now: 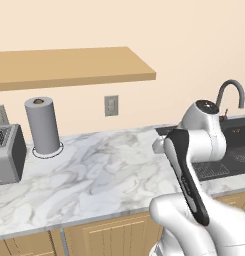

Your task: Pick the cup and bowl from the counter and place them on the counter next to the sink.

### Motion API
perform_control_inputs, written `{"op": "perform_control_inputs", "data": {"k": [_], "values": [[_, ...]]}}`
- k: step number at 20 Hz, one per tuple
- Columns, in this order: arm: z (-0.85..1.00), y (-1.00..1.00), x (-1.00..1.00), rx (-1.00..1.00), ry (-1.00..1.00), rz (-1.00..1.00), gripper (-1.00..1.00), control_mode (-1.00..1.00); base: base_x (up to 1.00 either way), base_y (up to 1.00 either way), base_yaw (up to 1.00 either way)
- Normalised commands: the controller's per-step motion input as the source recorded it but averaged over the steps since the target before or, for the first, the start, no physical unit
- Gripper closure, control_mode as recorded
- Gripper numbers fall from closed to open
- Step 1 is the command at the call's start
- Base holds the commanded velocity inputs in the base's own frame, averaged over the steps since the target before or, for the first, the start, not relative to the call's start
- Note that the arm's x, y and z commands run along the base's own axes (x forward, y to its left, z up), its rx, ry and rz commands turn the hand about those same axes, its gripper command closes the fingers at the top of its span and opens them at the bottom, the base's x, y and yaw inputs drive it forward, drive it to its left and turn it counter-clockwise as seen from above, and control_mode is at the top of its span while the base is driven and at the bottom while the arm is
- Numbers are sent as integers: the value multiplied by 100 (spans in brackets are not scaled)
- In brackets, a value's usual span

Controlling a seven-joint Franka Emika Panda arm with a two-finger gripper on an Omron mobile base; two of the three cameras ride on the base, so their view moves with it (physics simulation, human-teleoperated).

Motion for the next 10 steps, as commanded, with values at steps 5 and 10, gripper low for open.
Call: {"op": "perform_control_inputs", "data": {"k": [5,10], "values": [[-45,-16,23,0,1,0,100,-100,0,0,0],[0,-26,3,-1,23,0,100,-100,0,0,0]]}}
